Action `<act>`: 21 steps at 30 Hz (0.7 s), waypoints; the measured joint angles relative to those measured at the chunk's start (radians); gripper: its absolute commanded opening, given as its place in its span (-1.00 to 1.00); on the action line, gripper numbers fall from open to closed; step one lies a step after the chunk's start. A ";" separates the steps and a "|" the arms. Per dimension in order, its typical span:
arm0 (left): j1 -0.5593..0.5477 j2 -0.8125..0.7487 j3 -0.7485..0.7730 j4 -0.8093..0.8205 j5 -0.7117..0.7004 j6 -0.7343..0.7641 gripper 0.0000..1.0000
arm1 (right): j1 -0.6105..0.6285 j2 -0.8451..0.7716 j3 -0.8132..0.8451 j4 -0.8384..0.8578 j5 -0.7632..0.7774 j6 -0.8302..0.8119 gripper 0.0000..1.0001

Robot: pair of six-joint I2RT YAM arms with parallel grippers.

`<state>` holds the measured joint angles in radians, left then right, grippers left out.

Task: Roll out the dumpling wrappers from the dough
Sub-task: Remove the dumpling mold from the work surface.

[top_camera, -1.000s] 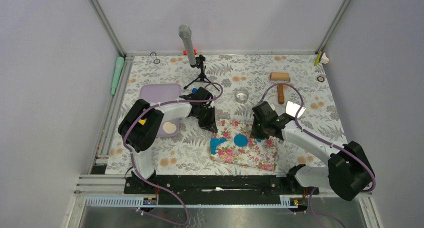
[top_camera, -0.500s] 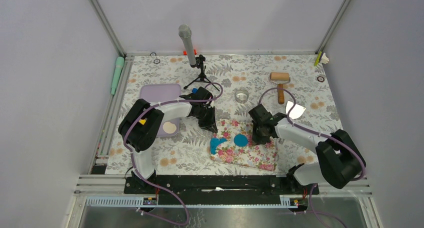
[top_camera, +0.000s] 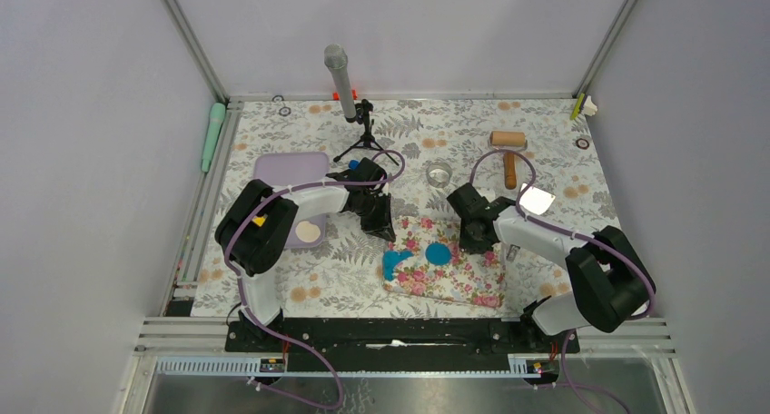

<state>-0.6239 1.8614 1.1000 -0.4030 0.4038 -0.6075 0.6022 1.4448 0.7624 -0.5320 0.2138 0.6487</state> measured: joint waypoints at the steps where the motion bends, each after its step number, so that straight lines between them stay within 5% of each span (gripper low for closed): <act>1: 0.000 0.000 0.000 0.000 0.000 0.000 -1.00 | 0.000 0.000 0.003 -0.002 0.011 0.000 -0.73; 21: 0.000 0.001 0.000 0.000 0.003 0.000 -1.00 | 0.000 -0.066 -0.015 0.000 0.000 0.000 -0.54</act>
<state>-0.6239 1.8626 1.1000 -0.4026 0.4065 -0.6075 0.6022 1.3788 0.7475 -0.5323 0.2142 0.6487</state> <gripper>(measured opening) 0.025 0.225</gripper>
